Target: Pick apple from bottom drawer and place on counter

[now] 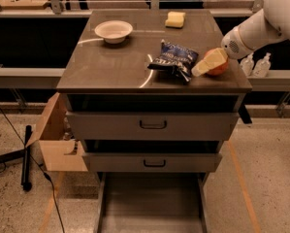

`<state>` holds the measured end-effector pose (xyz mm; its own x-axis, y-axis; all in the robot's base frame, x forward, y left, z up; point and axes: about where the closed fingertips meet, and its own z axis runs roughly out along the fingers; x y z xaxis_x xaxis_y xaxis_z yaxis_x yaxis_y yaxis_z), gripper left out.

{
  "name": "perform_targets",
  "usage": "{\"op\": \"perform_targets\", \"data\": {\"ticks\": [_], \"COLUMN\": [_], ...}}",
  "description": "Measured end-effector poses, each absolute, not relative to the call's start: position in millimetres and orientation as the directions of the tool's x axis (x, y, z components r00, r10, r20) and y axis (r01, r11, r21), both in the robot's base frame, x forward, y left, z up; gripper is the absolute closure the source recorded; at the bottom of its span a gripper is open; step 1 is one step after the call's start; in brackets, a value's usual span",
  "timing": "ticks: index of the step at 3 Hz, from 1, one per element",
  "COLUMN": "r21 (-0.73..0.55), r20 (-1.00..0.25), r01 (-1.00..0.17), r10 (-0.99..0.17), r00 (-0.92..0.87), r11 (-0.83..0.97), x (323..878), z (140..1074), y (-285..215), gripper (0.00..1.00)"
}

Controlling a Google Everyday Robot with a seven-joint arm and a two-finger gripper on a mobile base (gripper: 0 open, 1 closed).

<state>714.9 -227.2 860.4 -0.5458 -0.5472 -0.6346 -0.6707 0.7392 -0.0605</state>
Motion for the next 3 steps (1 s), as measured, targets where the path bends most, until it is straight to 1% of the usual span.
{"op": "perform_targets", "data": {"ticks": [1, 2, 3], "r21": [-0.073, -0.142, -0.132], "r20": [-0.630, -0.639, -0.634], "r01": [-0.638, -0.552, -0.566], "r10": [-0.532, -0.502, -0.508], "r00": [-0.566, -0.583, -0.583], "r11": [0.766, 0.822, 0.814], "x": [700, 660, 664], "z": [869, 901, 894], "y": [-245, -279, -273], "gripper": [0.00, 0.00, 0.00]}}
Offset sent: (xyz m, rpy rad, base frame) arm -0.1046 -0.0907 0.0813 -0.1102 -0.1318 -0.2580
